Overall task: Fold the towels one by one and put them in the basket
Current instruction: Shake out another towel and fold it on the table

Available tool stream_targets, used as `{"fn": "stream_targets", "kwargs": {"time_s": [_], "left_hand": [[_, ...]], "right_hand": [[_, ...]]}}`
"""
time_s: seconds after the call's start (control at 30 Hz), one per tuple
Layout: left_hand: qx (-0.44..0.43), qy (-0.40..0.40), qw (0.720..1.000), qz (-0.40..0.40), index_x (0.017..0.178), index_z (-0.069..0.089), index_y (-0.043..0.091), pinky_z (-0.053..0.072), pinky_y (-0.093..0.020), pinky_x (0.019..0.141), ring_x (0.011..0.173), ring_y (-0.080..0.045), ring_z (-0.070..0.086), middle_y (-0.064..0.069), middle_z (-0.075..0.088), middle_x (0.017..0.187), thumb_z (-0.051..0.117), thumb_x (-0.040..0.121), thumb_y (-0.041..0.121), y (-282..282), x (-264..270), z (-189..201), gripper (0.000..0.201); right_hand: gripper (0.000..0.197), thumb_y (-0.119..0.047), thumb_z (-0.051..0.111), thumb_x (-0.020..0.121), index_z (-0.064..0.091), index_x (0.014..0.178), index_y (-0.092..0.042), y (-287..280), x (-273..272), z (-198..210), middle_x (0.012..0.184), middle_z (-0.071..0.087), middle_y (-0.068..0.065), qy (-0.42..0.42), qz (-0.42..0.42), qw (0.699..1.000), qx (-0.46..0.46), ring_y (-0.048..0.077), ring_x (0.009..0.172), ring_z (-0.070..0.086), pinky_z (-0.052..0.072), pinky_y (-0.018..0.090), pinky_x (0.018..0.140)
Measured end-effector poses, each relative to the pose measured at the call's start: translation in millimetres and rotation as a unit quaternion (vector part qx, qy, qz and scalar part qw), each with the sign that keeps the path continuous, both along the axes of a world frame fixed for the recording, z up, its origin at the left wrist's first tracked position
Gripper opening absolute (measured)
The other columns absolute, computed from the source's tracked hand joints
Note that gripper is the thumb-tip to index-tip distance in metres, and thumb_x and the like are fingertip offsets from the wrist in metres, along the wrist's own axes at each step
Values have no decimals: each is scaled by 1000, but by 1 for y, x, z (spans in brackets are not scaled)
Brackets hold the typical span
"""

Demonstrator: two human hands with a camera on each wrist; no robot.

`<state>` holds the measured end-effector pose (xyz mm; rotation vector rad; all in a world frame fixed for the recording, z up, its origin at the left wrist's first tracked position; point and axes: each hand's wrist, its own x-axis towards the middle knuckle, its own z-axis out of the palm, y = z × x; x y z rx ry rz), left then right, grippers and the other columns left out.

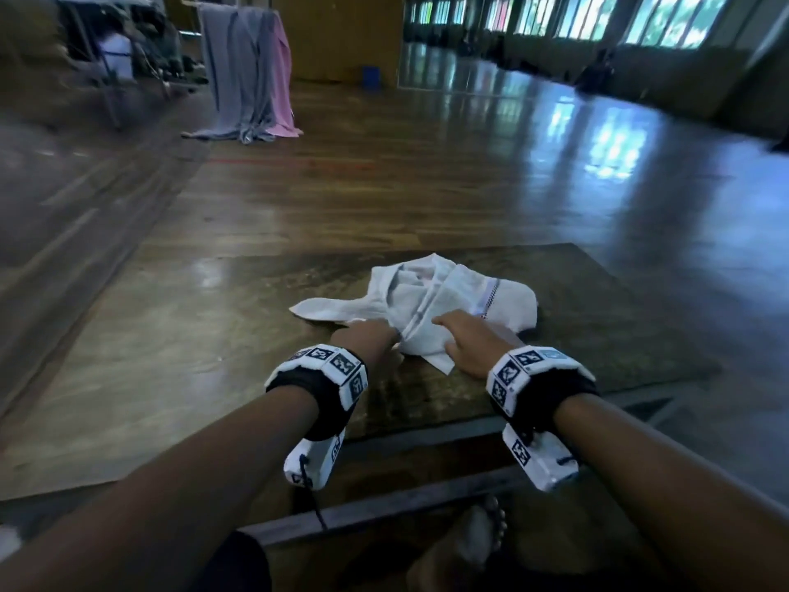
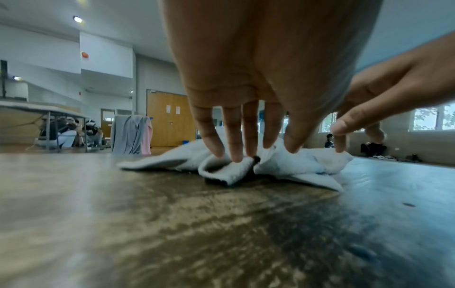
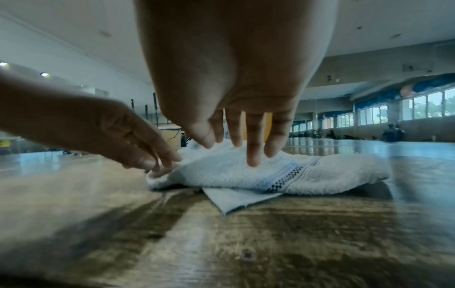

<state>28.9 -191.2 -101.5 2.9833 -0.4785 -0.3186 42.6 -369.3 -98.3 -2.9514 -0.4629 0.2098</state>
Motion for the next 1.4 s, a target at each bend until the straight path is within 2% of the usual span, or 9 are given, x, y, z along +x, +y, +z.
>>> {"fn": "stream_targets", "kwargs": {"time_s": [0.17,0.33,0.47,0.6,0.67,0.87,1.03,1.17,1.4], "left_hand": [[-8,5,999,41,99,62,17,49,-44,86,110,-33,53,-9,56,116,56,86,32,-2,23,-20,21],[-56,-43,997,-3,89,57,18,44,-37,74,99,-30,55,-7,55,105,58,82,39,5,21,-22,23],[-201,-106,970,-90,71,45,14,40,-34,66,78,-23,50,-5,54,83,60,82,26,-1,5,-1,22],[-355,-145,922,-52,61,44,12,37,-36,56,61,-23,47,-4,54,63,55,74,17,-4,-13,36,18],[-387,-180,903,-43,56,32,22,34,-31,52,55,-21,45,-12,54,61,53,73,18,1,-21,59,27],[-376,-287,880,-45,57,23,24,22,-18,44,46,-5,20,8,27,50,55,69,10,25,-57,141,37],[-344,-371,862,-32,59,36,10,25,-26,49,50,-19,30,-5,38,53,62,68,0,66,-96,213,30],[-340,-477,810,-15,57,30,22,24,-28,46,46,-9,26,5,32,50,61,70,-2,92,-129,279,41],[-363,-585,725,36,71,45,12,40,-32,54,57,-25,48,-12,54,63,60,74,14,124,-182,400,15]], "right_hand": [[51,-19,47,89,37,137,-32,16,17,-22,141,36,8,-81,44,993,-71,31,126,36,39,45,93],[35,-29,49,90,50,125,-24,14,12,-24,137,38,9,-110,59,986,-112,30,126,32,36,43,94],[33,-33,51,87,56,118,-20,-9,-2,-5,132,41,9,-127,42,983,-122,30,123,34,36,42,94],[36,-33,51,87,57,121,-20,-51,-21,27,131,42,10,-119,-3,985,-125,31,123,34,37,41,97],[34,-34,52,87,59,118,-23,-75,-32,47,125,44,9,-130,-36,984,-113,30,119,35,38,39,95],[27,-30,65,83,71,103,-13,-115,-72,115,107,54,11,-228,-94,969,-6,31,107,43,35,35,88],[16,-25,67,83,73,79,-11,-119,-108,189,93,58,12,-299,-75,950,39,33,96,48,40,40,83],[40,-17,56,91,46,58,-38,-112,-134,266,62,47,-14,-324,20,940,103,18,65,53,39,33,60],[14,-12,64,85,56,82,-22,-82,-173,398,60,63,-3,-396,57,878,262,3,45,58,46,14,47]]}}
